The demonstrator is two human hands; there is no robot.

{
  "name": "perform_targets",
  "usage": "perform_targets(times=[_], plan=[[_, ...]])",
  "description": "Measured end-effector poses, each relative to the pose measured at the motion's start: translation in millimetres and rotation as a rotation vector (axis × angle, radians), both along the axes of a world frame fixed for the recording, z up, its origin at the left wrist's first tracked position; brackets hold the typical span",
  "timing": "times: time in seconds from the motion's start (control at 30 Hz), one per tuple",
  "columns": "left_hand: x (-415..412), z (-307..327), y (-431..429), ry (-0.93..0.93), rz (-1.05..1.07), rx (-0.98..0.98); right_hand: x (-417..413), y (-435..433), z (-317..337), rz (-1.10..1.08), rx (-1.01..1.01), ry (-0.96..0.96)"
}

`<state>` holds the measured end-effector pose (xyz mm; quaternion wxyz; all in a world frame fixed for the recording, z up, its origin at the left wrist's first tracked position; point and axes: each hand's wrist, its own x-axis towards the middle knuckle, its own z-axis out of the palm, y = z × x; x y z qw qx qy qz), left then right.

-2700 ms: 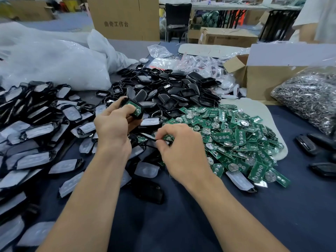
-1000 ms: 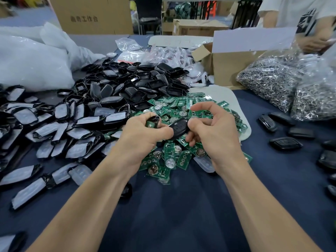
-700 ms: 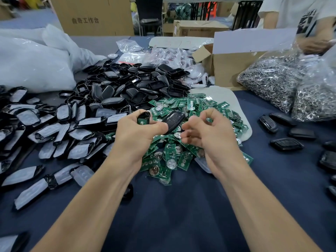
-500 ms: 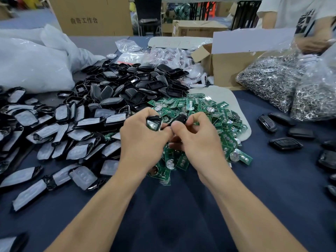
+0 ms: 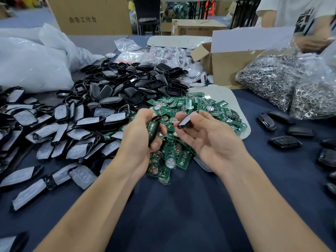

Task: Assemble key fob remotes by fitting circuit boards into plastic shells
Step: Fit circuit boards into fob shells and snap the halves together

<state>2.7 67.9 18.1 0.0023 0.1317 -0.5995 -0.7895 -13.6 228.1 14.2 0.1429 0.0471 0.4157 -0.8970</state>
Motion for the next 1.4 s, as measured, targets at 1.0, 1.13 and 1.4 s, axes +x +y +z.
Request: perform_targets(times=[1.0, 1.13, 1.4], plan=[[-6.3, -1.8, -15.0, -0.039, -0.221, 0.003, 0.6, 2.5, 0.0, 0.009, 0.067, 0.074], [-7.1, -6.6, -22.3, 0.039, -0.122, -0.136, 1.1, 2.9, 2.9, -0.017, 0.029, 0.092], [-7.6, -8.4, -30.2, 0.199, -0.189, -0.399, 3.8, 2.9, 4.1, -0.014, 0.146, 0.164]])
